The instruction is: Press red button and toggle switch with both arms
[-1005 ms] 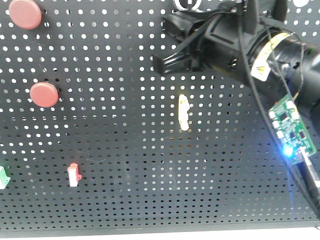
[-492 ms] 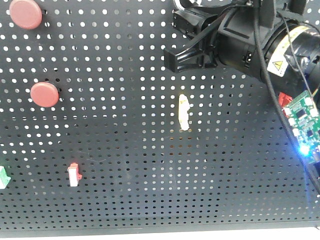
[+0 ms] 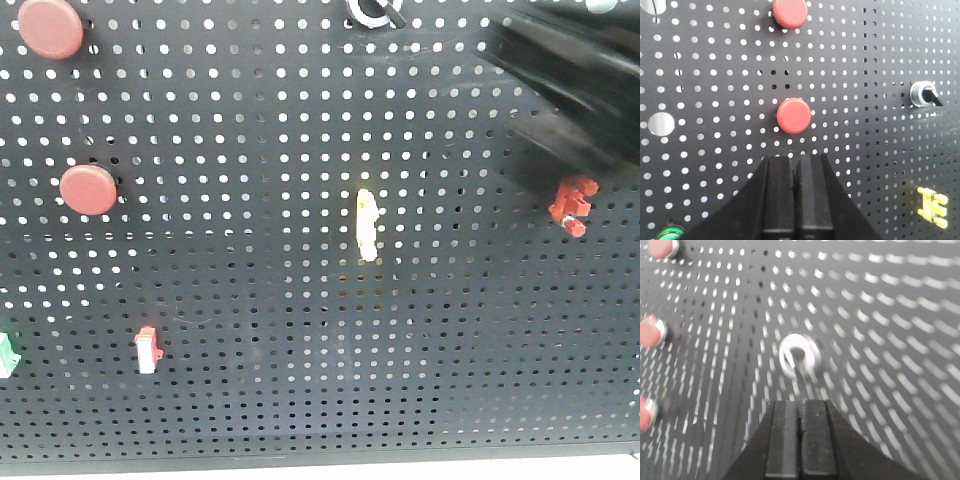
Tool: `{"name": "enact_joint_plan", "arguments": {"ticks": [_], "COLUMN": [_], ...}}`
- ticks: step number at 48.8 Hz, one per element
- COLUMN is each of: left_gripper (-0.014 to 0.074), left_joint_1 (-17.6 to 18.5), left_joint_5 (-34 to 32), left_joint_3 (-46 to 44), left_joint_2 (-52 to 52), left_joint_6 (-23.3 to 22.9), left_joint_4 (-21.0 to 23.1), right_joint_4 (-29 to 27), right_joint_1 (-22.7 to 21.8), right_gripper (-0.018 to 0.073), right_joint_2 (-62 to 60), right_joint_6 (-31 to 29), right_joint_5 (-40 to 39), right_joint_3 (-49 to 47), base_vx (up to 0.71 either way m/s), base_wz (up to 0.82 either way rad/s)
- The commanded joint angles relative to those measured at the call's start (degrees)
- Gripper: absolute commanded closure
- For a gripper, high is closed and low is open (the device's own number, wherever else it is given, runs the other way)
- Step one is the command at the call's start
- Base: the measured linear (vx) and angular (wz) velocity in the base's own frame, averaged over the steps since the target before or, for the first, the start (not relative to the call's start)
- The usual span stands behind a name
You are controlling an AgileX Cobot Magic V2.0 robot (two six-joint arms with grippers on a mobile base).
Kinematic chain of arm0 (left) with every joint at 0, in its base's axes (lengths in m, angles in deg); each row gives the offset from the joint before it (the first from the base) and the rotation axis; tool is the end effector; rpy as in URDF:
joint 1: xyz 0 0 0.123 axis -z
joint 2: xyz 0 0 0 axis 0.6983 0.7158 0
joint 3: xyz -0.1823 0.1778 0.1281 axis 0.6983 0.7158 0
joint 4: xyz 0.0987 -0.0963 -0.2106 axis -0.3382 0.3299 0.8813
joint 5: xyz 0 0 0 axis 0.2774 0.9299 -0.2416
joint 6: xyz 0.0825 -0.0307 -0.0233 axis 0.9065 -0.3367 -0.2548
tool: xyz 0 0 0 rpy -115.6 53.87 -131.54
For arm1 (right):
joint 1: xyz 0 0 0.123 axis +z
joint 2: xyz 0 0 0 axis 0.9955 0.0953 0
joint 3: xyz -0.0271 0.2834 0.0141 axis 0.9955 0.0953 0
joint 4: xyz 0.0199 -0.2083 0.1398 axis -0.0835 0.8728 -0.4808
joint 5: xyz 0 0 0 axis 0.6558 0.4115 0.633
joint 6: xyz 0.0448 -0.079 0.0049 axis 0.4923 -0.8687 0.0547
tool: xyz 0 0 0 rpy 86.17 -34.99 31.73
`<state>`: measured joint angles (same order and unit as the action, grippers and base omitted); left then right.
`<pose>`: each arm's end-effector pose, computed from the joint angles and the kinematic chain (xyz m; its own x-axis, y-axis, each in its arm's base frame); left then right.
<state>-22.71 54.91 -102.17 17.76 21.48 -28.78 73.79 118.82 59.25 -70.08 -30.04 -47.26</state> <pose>0.0988 -0.0394 0.4670 0.2873 -0.1020 -0.9524 0.3675 0.9300 0.0112 0.1579 0.1037 0.4884 0.2912 -0.0505 -0.9553 -0.4856 0.8526 -0.1931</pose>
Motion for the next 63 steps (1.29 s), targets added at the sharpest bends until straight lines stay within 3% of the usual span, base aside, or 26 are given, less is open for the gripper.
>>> {"name": "enact_joint_plan", "arguments": {"ticks": [1, 31, 35, 45, 49, 63], "left_gripper": [0.0594, 0.0594, 0.0594, 0.0594, 0.0594, 0.0594], "left_joint_1": [0.2, 0.2, -1.5, -15.9, -18.9, -20.4], "left_joint_5": [-4.3, -4.2, -4.5, -4.5, -4.9, -6.2], "left_joint_3": [-1.3, -0.5, 1.9, 20.4, 29.2, 53.9], "left_joint_2": [0.5, 0.0, -1.4, -12.2, -17.4, -31.5], "left_joint_6": [0.0, 0.0, 0.0, 0.0, 0.0, -0.3], "left_joint_4": [0.3, 0.3, 0.3, 0.3, 0.3, 0.3], "right_joint_4": [0.9, 0.7, 0.7, 0.7, 0.7, 0.7], "right_joint_1": [-0.2, -0.2, -0.2, -0.2, -0.2, -0.2], "right_gripper": [0.0559, 0.0559, 0.0559, 0.0559, 0.0559, 0.0559], "right_joint_2": [-2.7, -3.4, -3.4, -3.4, -3.4, -3.4], "right_joint_6": [-0.5, -0.4, -0.4, -0.4, -0.4, -0.4], "right_joint_5": [-3.2, -1.7, -1.7, -1.7, -1.7, -1.7], "right_joint_3": [0.7, 1.2, 1.2, 1.2, 1.2, 1.2], "base_vx": [0.0, 0.0, 0.0, 0.0, 0.0, 0.0], "base_wz": [0.0, 0.0, 0.0, 0.0, 0.0, 0.0]}}
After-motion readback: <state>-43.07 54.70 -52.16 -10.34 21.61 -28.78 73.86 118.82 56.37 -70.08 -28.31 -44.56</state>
